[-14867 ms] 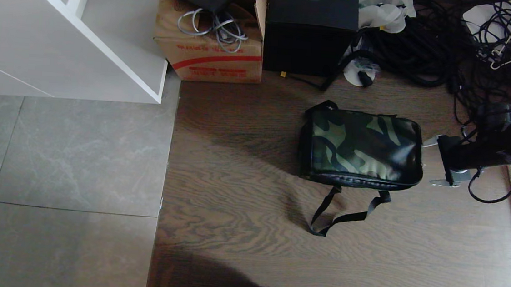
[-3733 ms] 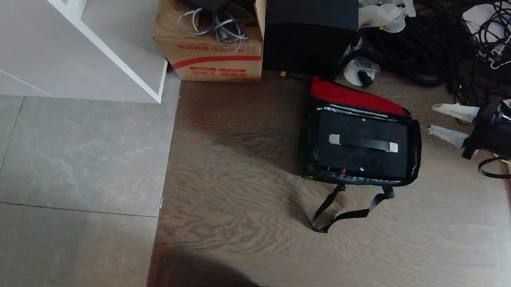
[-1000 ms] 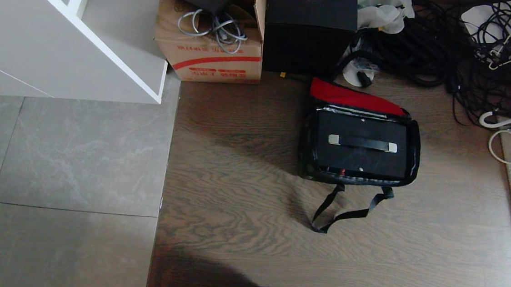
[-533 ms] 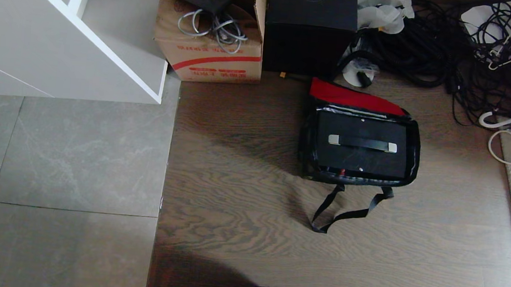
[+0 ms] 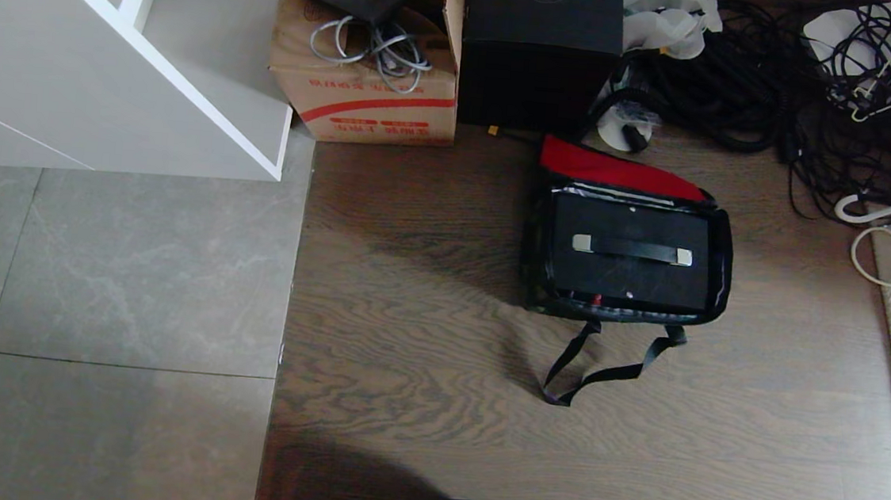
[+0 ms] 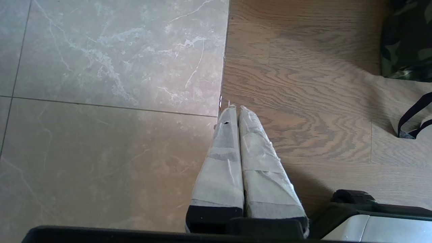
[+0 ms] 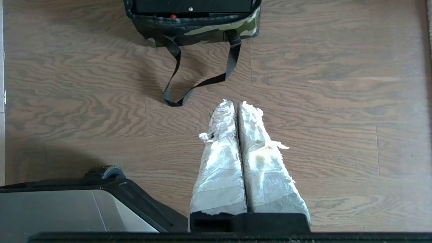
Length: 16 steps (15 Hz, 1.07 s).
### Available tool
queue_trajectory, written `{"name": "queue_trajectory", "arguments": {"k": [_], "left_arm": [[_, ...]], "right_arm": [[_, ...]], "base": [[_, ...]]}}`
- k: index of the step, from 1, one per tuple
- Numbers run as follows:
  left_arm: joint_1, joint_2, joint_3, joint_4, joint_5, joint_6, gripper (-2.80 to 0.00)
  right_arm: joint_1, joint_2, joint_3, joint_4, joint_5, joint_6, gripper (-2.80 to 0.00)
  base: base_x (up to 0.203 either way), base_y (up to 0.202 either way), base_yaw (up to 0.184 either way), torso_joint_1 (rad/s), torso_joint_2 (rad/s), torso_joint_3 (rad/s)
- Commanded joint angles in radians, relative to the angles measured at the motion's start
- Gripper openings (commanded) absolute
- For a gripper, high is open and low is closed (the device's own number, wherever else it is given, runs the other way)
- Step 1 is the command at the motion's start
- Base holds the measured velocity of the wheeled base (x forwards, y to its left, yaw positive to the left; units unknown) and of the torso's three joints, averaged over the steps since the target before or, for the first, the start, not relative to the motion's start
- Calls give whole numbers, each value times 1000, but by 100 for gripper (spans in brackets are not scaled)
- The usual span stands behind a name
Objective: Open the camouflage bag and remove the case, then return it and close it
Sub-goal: Grip the handle
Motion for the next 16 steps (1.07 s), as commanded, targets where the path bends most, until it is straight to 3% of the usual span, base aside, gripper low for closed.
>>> {"name": "queue_trajectory", "arguments": {"k": [1, 16], "left_arm": [[0, 0, 9, -1, -1, -1, -280], [0, 0, 9, 1, 0, -1, -280]], "right_arm": [[0, 2, 2, -1, 0, 1, -280], [0, 2, 2, -1, 0, 1, -280]], "base": [[0, 0, 0, 0, 0, 0], [0, 0, 0, 0, 0, 0]]}}
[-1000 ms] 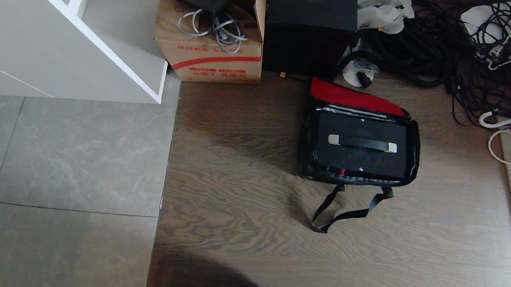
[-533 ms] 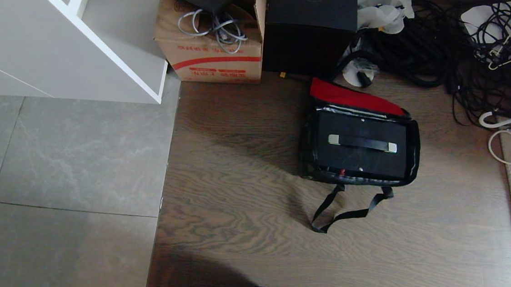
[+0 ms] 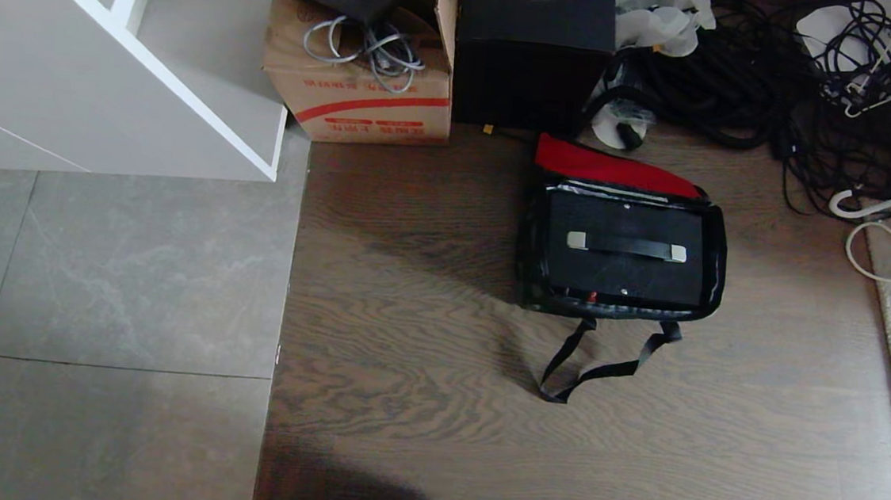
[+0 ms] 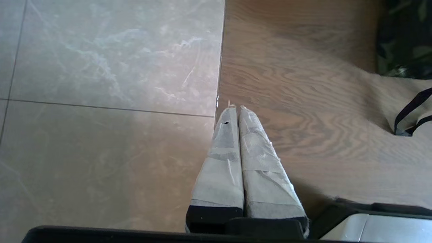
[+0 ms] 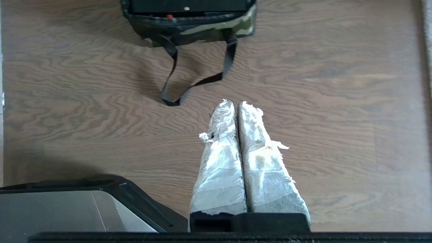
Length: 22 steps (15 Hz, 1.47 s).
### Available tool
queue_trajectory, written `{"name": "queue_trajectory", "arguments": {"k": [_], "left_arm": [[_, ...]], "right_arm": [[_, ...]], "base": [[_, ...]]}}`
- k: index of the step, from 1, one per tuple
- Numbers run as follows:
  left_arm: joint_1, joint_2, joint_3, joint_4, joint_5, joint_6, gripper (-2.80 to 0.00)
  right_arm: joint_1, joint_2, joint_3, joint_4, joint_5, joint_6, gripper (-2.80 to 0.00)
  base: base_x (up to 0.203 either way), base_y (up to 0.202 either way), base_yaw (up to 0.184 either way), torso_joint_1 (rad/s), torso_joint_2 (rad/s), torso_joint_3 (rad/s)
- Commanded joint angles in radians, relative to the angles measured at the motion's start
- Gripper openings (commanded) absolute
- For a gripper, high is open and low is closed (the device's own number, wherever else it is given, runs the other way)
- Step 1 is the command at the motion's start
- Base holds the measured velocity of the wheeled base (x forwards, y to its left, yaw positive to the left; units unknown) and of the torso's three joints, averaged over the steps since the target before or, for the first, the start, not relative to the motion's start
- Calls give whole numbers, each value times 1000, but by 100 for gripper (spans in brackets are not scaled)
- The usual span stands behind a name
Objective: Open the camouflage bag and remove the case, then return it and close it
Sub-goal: Grip the handle
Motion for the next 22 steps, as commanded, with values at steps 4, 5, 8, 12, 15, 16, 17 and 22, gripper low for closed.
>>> {"name": "queue_trajectory", "arguments": {"k": [4, 5, 8, 12, 15, 16, 17, 22], "left_arm": [[2, 0, 8, 1, 1, -1, -280], [0, 0, 9, 1, 0, -1, -280], [0, 0, 9, -1, 1, -1, -280], [2, 0, 9, 1, 0, -1, -280], [0, 0, 9, 1, 1, -1, -280], [0, 0, 8, 1, -1, -1, -280], [0, 0, 9, 1, 0, 0, -280], [2, 0, 9, 1, 0, 0, -280]], "right_arm": [[0, 3, 2, 0, 0, 0, -280], [0, 3, 2, 0, 0, 0, -280], [0, 3, 2, 0, 0, 0, -280], [0, 3, 2, 0, 0, 0, -280], [0, 3, 2, 0, 0, 0, -280], [0, 3, 2, 0, 0, 0, -280], [2, 3, 2, 0, 0, 0, -280], [0, 3, 2, 0, 0, 0, -280]], "base": [[-2, -120, 1, 1, 1, 1], [0, -179, 1, 2, 2, 2], [0, -62, -2, 1, 2, 3], [0, 0, 0, 0, 0, 0], [0, 0, 0, 0, 0, 0], [0, 0, 0, 0, 0, 0], [0, 0, 0, 0, 0, 0], [0, 0, 0, 0, 0, 0]]}}
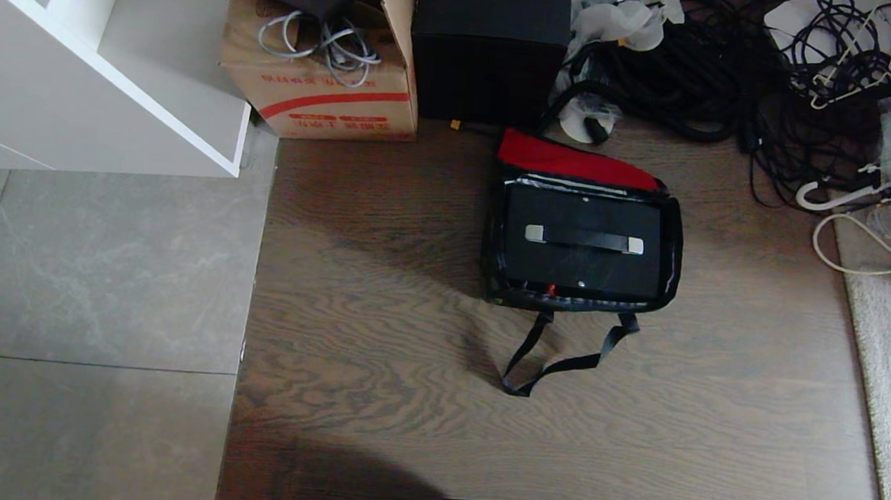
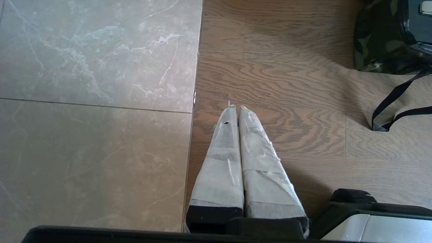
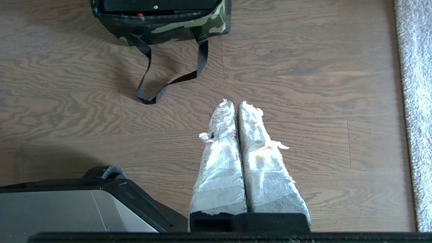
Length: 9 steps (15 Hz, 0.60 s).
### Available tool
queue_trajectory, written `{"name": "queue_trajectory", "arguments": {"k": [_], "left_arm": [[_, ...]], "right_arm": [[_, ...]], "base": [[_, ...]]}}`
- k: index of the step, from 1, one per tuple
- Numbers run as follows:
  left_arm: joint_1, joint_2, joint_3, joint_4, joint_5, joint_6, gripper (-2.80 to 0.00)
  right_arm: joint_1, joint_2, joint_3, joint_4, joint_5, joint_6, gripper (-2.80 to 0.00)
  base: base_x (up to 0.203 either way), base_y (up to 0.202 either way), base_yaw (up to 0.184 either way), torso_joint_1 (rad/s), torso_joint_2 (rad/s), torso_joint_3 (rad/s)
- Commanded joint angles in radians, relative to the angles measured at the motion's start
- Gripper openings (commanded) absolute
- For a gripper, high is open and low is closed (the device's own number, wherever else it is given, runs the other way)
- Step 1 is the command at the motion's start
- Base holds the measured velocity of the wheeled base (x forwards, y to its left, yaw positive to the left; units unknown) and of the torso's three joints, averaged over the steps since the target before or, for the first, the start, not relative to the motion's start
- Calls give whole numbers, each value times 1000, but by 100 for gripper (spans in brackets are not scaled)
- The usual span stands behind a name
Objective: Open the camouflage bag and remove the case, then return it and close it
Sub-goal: Grip the handle
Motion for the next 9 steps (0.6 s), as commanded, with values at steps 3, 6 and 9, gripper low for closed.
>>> {"name": "queue_trajectory", "arguments": {"k": [3, 6, 9], "left_arm": [[-1, 0, 8, 0, 0, 1, -280], [-1, 0, 8, 0, 0, -2, -280], [-1, 0, 8, 0, 1, -3, -280]], "right_arm": [[0, 2, 2, 0, 0, 0, -280], [0, 2, 2, 0, 0, 0, -280], [0, 2, 2, 0, 0, 0, -280]], "base": [[0, 0, 0, 0, 0, 0], [0, 0, 0, 0, 0, 0], [0, 0, 0, 0, 0, 0]]}}
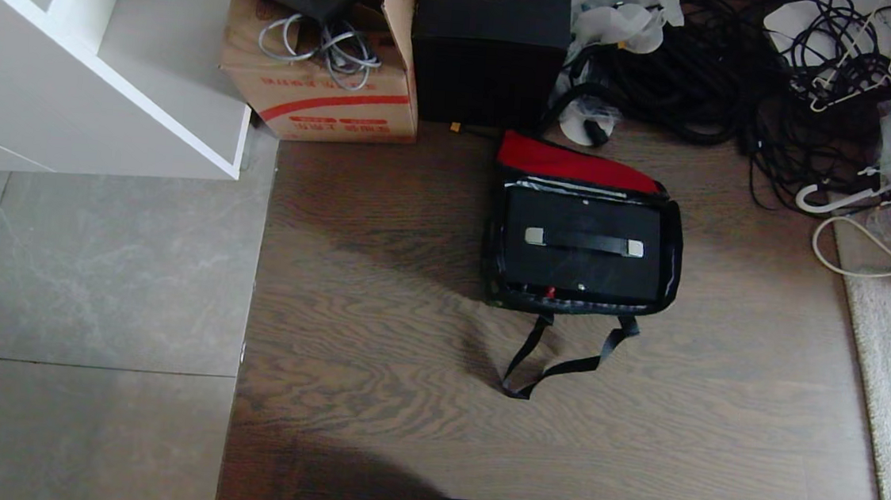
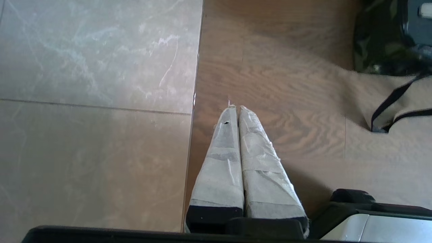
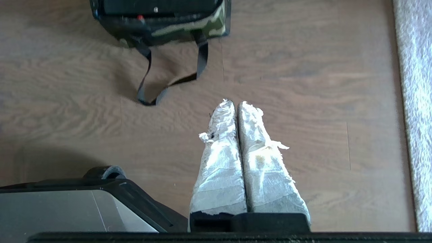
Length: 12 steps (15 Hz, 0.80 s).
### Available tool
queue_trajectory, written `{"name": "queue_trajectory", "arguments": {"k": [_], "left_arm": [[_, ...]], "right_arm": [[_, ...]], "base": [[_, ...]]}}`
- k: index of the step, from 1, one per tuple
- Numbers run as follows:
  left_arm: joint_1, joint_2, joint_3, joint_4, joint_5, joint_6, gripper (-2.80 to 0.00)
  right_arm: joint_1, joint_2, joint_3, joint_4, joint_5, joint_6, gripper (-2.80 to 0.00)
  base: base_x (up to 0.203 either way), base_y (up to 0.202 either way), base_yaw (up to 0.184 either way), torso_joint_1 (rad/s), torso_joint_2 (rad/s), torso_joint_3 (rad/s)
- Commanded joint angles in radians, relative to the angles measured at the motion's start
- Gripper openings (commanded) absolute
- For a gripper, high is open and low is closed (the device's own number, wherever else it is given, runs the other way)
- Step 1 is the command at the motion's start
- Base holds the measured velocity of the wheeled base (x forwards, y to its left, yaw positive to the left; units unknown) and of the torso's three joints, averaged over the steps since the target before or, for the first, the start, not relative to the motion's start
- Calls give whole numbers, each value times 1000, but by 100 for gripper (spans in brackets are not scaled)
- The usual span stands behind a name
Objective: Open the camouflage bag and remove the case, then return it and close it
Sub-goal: Grip the handle
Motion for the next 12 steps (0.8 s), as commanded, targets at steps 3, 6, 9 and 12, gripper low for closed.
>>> {"name": "queue_trajectory", "arguments": {"k": [3, 6, 9, 12], "left_arm": [[1, 0, 9, -1, 0, 0, -280], [-1, 0, 8, -1, 0, 0, -280], [-1, 0, 9, -1, 1, 0, -280], [-1, 0, 8, -1, 1, 0, -280]], "right_arm": [[0, 2, 2, -1, 0, 0, -280], [0, 2, 2, -1, 0, 0, -280], [0, 2, 2, -1, 0, 0, -280], [0, 2, 2, -1, 0, 0, -280]], "base": [[156, 0, 0, 2, 0, 1], [0, 0, 0, 0, 0, 0], [0, 0, 0, 0, 0, 0], [0, 0, 0, 0, 0, 0]]}}
